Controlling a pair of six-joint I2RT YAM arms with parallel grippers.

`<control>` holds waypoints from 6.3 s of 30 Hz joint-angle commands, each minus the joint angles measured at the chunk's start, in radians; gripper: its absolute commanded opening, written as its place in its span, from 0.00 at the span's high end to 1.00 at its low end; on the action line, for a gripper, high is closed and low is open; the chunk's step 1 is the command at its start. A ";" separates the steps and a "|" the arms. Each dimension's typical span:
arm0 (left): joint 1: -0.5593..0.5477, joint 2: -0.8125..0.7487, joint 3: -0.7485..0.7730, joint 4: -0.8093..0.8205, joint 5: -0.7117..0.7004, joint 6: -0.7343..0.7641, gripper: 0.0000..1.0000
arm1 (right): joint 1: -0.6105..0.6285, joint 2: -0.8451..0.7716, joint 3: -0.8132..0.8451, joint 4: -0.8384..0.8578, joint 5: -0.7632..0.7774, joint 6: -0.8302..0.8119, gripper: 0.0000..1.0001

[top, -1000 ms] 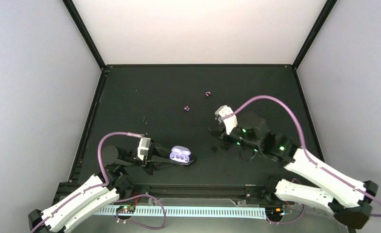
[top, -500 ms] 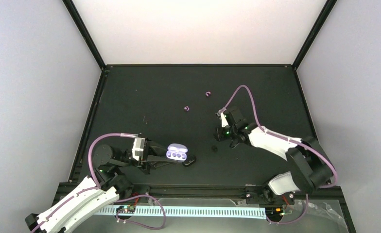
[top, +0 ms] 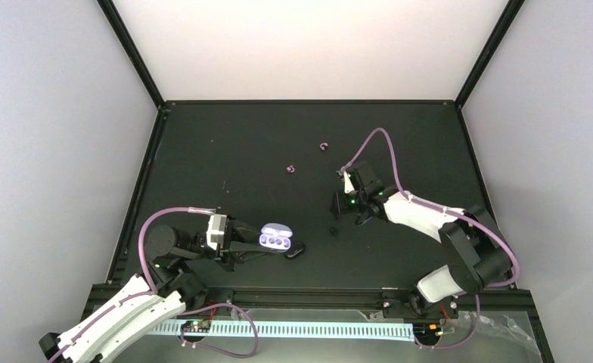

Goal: Insert the wireless bluetooth earbuds into the charging case
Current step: Place the earbud at the center of the board, then move the earbud to the center of the board.

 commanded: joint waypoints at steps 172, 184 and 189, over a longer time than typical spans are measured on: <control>-0.009 -0.037 0.002 -0.024 -0.042 0.034 0.98 | -0.110 0.917 1.298 -0.415 0.201 -0.056 0.49; -0.009 -0.038 0.000 -0.013 -0.032 0.031 0.99 | -0.084 0.871 1.163 -0.442 0.219 -0.081 0.75; -0.009 -0.052 -0.002 -0.013 -0.032 0.027 0.98 | -0.056 0.815 1.048 -0.408 0.259 -0.097 0.83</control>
